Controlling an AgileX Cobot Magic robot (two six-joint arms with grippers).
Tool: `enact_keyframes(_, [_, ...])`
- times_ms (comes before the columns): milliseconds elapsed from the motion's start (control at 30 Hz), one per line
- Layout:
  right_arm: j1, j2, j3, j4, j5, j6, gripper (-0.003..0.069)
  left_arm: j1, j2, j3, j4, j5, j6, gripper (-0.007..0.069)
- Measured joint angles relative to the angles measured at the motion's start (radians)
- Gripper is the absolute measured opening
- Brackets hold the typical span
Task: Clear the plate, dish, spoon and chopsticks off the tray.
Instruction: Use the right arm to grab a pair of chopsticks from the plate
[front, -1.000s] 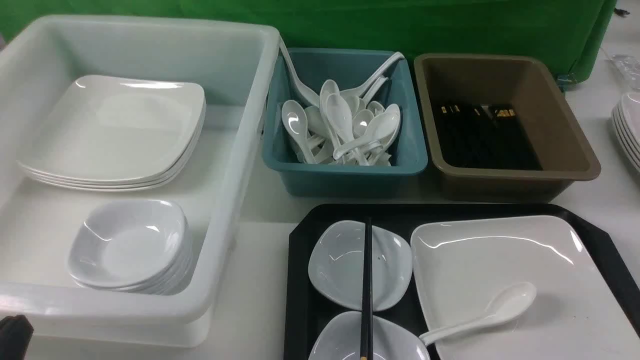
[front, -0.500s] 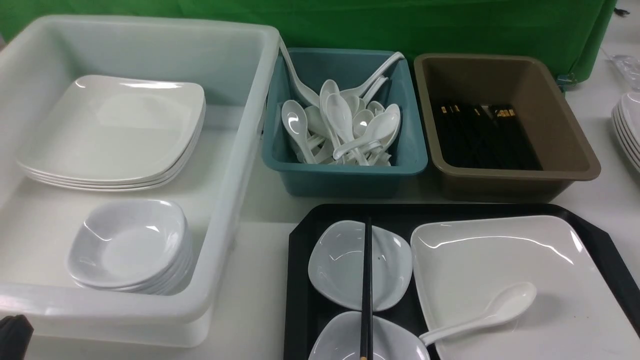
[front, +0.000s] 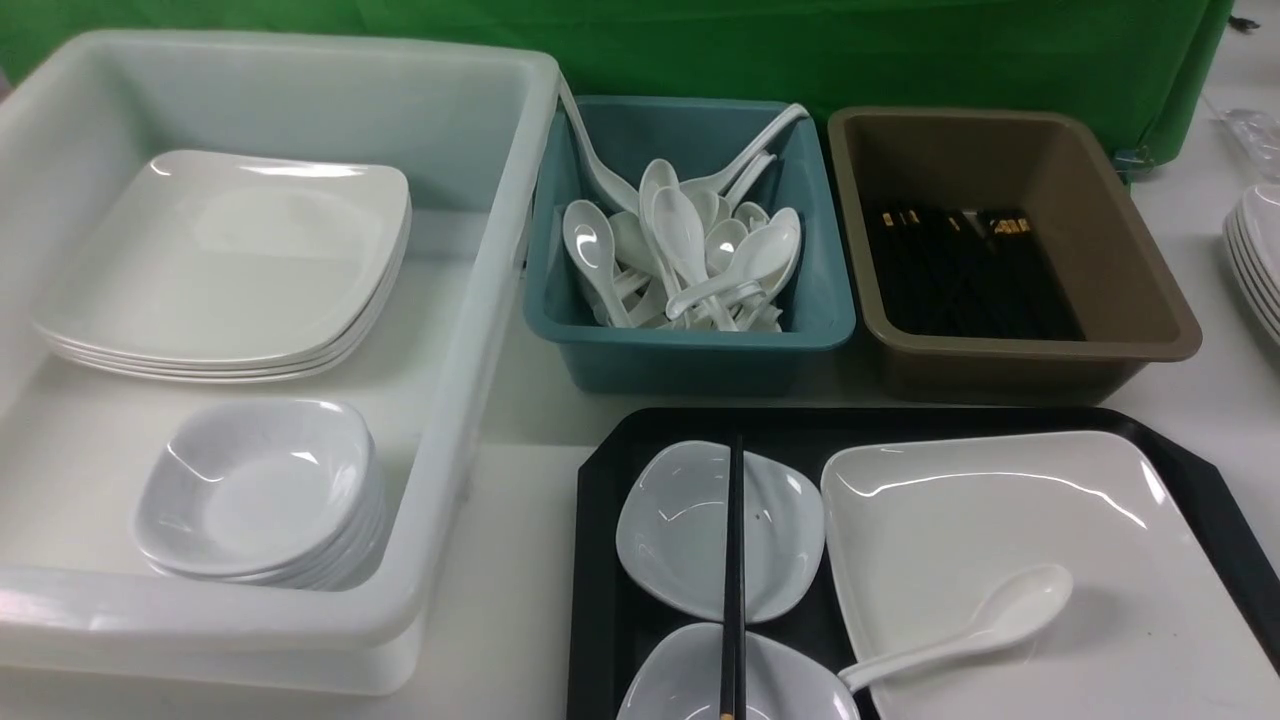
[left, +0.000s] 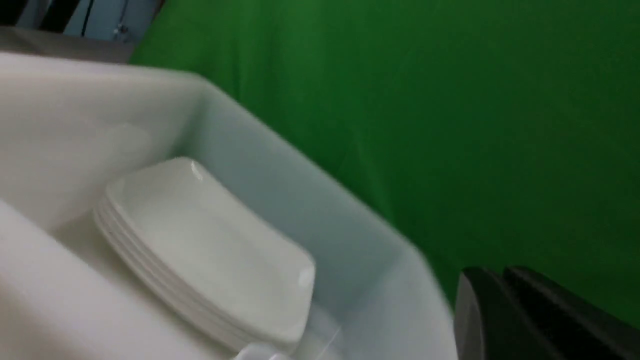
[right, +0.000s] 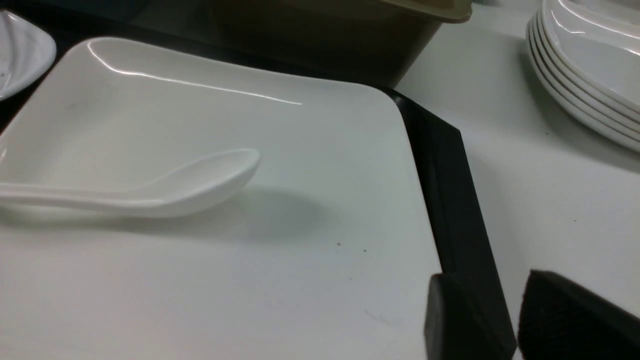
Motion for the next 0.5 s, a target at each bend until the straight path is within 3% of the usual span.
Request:
enact_keyframes(67, [0.001,0.000,0.000,0.070,-0.113,0.082,0.0242,0.000,0.000,0.000,0.001,-0.177,-0.215,0.0017])
enact_keyframes(167, [0.001,0.000,0.000,0.151,-0.225,0.227,0.0242,0.000,-0.002,-0.039,0.019,-0.190,-0.349,0.0017])
enact_keyframes(233, [0.001,0.000,0.000,0.209,-0.342,0.443,0.0242,0.000,0.017,-0.160,0.107,-0.108,-0.427,0.0017])
enact_keyframes(267, [0.001,0.000,0.000,0.213,-0.359,0.475,0.0242,0.000,0.021,-0.174,0.129,-0.087,-0.431,0.0017])
enact_keyframes(300, [0.001,0.000,0.000,0.230,-0.423,0.589,0.0242,0.000,0.084,-0.321,0.246,0.057,-0.456,0.0017])
enact_keyframes(367, [0.001,0.000,0.000,0.235,-0.452,0.625,0.0242,0.000,0.155,-0.471,0.306,0.227,-0.444,0.0017])
enact_keyframes(500, [0.001,0.000,0.000,0.238,-0.479,0.651,0.0242,-0.003,0.379,-0.758,0.287,0.668,-0.194,0.0017])
